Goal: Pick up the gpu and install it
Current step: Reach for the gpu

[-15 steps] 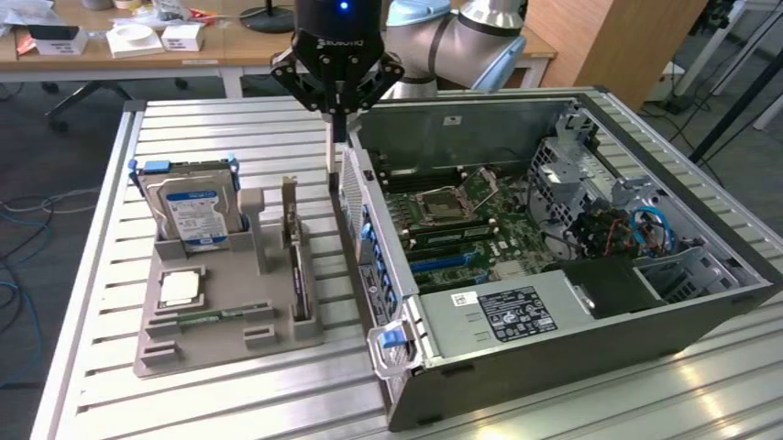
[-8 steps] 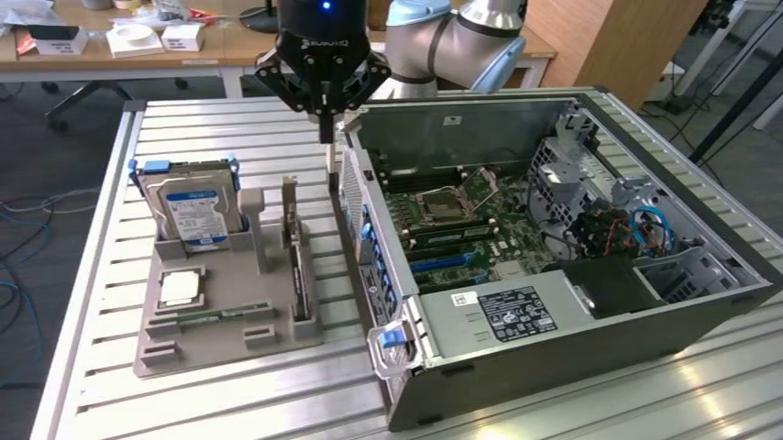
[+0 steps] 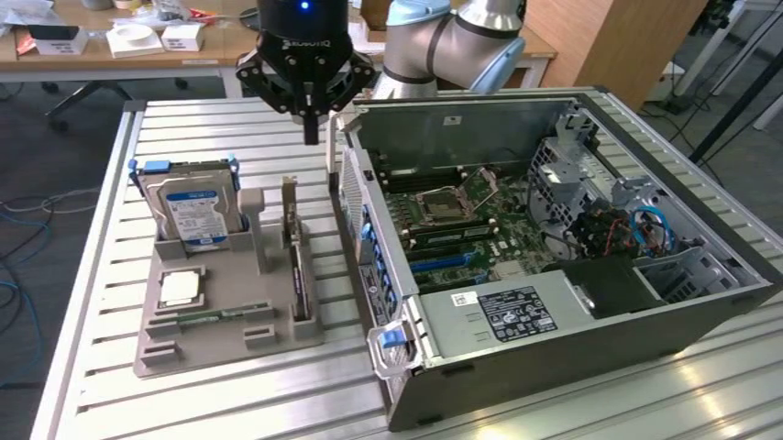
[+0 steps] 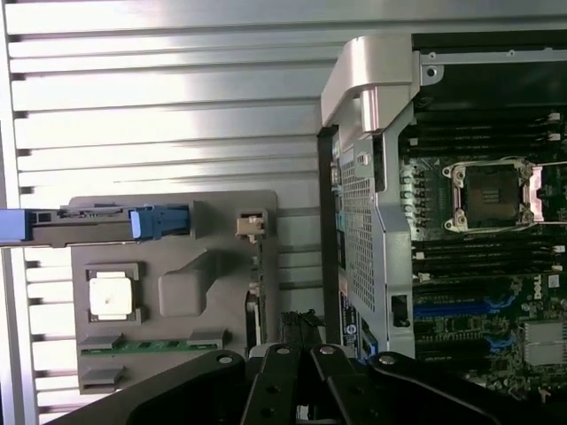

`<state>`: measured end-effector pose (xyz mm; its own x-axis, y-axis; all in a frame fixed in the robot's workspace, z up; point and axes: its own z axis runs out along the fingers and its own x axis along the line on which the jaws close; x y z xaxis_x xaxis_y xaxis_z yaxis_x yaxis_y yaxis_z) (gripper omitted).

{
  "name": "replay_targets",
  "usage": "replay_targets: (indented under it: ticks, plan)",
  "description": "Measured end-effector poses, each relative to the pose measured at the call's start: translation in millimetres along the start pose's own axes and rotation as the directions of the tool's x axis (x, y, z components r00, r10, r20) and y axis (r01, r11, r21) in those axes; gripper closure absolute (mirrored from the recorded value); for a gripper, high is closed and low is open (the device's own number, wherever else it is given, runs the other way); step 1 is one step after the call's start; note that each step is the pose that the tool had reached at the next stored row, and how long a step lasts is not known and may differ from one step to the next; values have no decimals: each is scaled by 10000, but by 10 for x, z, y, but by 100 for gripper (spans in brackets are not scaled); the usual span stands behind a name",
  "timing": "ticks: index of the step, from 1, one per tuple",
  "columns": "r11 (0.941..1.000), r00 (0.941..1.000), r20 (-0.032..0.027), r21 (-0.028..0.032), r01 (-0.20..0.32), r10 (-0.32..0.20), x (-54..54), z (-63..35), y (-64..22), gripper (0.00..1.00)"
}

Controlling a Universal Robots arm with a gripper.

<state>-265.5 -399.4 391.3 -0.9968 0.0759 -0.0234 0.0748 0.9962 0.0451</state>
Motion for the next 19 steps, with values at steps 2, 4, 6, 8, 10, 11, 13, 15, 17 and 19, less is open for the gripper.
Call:
replay_targets:
  ticks: [2,4,6,8,10,11,13,15,17,19]
  plan:
    - [10000,10000,-1,0,0,0,41,-1,-4,90]
    - [10000,10000,0,0,0,0,73,-2,-8,90]
    - [10000,10000,0,0,1,-1,75,-2,-8,90]
    - [10000,10000,-1,1,1,-1,76,-2,-8,90]
    - [10000,10000,0,0,0,0,76,-2,-8,90]
    - [10000,10000,-1,0,0,0,77,-2,-10,90]
    - [10000,10000,-2,1,-1,1,78,-4,-27,90]
    - [10000,10000,-1,0,0,0,78,-4,-60,90]
    - [10000,10000,-1,0,0,0,79,-6,-102,90]
    - [10000,10000,-1,0,0,0,82,-9,-151,90]
